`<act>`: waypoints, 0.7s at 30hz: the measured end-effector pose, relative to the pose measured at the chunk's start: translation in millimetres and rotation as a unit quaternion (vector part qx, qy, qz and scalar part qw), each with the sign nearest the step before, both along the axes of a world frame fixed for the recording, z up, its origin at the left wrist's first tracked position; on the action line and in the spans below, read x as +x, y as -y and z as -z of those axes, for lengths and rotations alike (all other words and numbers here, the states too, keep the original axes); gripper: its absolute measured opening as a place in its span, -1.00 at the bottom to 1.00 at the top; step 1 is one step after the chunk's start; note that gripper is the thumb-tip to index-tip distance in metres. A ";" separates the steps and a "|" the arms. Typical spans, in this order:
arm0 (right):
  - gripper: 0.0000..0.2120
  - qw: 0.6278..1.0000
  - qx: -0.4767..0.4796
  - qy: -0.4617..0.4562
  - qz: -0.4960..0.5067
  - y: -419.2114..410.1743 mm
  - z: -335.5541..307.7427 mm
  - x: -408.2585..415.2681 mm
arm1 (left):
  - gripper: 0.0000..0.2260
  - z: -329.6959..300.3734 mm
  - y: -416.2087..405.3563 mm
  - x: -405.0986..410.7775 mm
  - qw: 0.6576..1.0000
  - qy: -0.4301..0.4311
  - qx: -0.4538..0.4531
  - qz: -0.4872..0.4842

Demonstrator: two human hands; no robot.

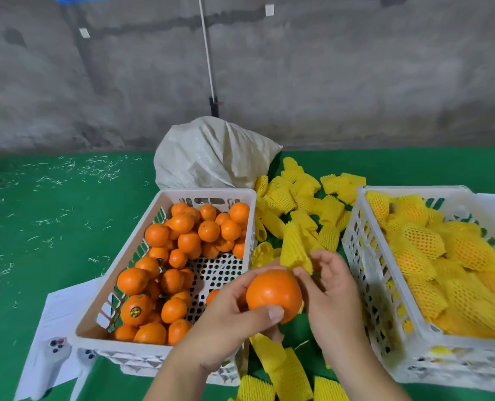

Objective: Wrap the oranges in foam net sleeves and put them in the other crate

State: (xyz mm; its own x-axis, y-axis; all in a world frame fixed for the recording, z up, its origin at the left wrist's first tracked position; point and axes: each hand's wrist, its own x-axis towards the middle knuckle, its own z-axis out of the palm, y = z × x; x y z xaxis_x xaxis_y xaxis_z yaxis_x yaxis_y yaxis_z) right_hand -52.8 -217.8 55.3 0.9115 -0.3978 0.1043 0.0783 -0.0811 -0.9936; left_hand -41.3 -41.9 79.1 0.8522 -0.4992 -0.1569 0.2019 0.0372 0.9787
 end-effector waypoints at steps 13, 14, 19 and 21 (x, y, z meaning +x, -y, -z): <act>-0.90 0.965 -0.203 0.168 0.008 10.6 -70.6 -60.6 | -0.41 -47.2 21.2 -37.4 0.969 0.176 0.040 -0.169; -0.89 0.958 -0.227 0.177 -0.002 7.3 -70.4 -63.4 | -0.43 -47.8 23.5 -38.5 0.960 0.208 0.042 -0.181; -0.78 0.946 -0.254 0.202 0.028 -6.6 -62.1 -72.8 | -0.21 -38.4 22.3 -37.0 0.974 0.193 -0.029 -0.117; -0.80 0.945 -0.263 0.185 0.052 -4.7 -62.2 -76.0 | -0.20 -32.6 18.3 -35.2 0.981 0.186 -0.012 -0.053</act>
State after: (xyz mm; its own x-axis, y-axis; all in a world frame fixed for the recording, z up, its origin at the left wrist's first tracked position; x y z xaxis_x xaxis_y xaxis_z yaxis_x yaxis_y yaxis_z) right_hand -128.8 -213.1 117.6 0.7329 -0.2874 0.6167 0.3769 -0.5830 -0.7197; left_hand -76.5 -60.2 111.7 0.8959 -0.4036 0.1858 -0.1756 0.0624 0.9825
